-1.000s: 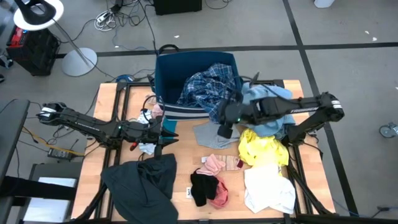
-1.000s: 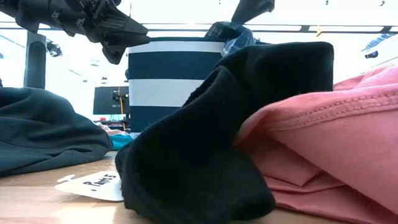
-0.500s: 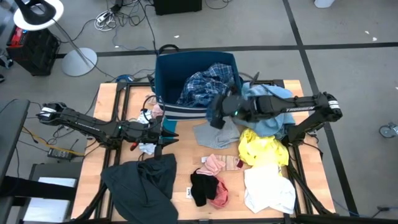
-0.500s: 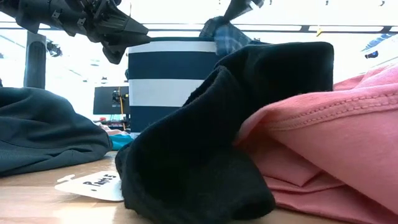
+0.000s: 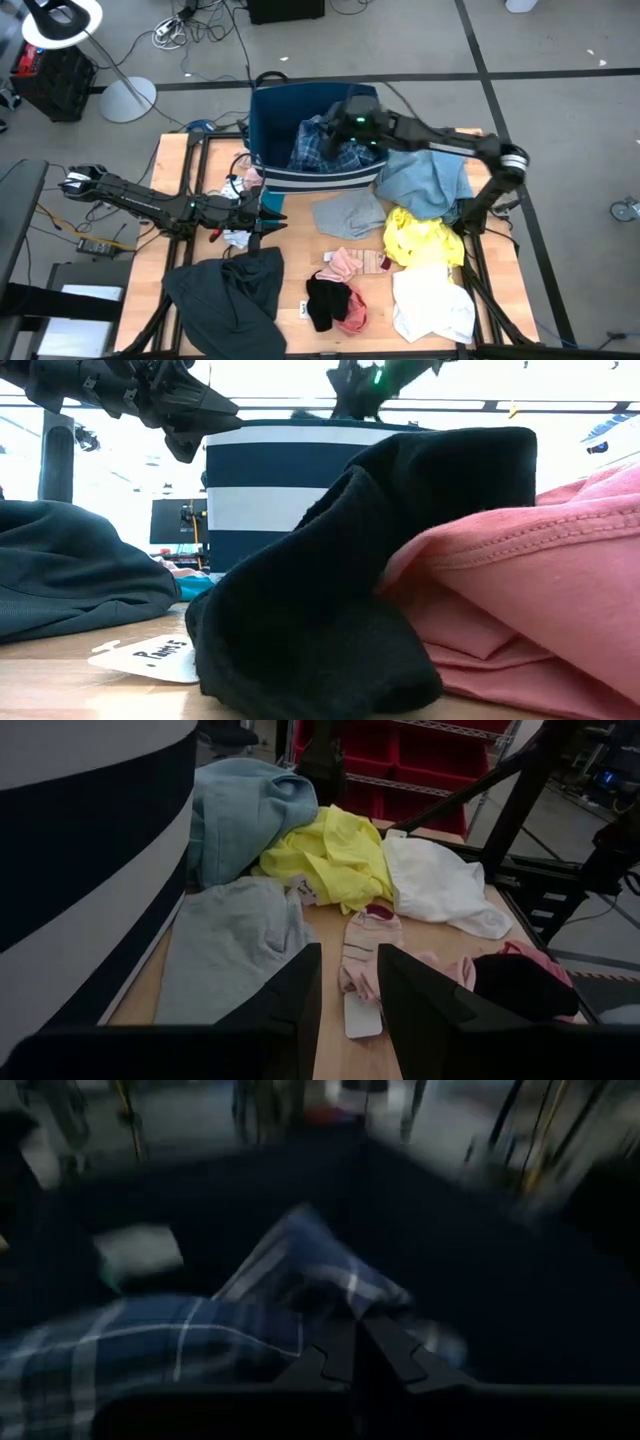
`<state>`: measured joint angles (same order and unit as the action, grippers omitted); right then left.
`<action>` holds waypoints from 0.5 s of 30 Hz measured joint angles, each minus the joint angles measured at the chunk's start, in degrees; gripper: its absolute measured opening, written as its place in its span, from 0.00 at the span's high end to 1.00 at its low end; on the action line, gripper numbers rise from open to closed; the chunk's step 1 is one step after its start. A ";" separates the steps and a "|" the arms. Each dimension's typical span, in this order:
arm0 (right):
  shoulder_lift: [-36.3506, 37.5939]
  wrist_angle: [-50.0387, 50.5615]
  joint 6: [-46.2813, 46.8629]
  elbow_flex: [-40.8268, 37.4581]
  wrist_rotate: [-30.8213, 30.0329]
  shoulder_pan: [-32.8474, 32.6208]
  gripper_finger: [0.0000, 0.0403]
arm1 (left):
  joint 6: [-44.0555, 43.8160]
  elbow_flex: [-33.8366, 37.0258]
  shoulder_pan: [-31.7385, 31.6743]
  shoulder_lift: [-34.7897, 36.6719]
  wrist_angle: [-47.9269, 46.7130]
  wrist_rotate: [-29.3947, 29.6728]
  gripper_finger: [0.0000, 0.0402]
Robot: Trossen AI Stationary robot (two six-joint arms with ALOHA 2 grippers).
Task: Sort clothes
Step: Put the blue checkered shirt into the blue laundry organizer
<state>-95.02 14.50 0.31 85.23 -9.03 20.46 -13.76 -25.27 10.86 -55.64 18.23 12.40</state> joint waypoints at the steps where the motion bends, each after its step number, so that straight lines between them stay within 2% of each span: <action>1: -2.12 0.85 1.00 -0.05 1.23 0.85 1.00 | 0.00 0.00 0.01 0.00 -0.10 0.00 0.74; 7: -11.87 1.67 3.19 -0.07 2.82 3.37 0.99 | 0.02 0.01 0.01 0.00 -0.23 0.00 0.74; 12: -16.13 4.17 4.18 -0.05 3.38 5.07 0.98 | 0.23 -0.01 0.01 0.00 -0.44 0.00 0.74; 15: -17.22 6.73 4.51 -0.02 4.99 5.60 0.93 | 1.01 0.00 0.01 0.00 -0.41 0.20 0.74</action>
<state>-112.24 21.23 4.82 85.21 -4.04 26.06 -12.74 -25.27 10.87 -55.64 17.82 12.61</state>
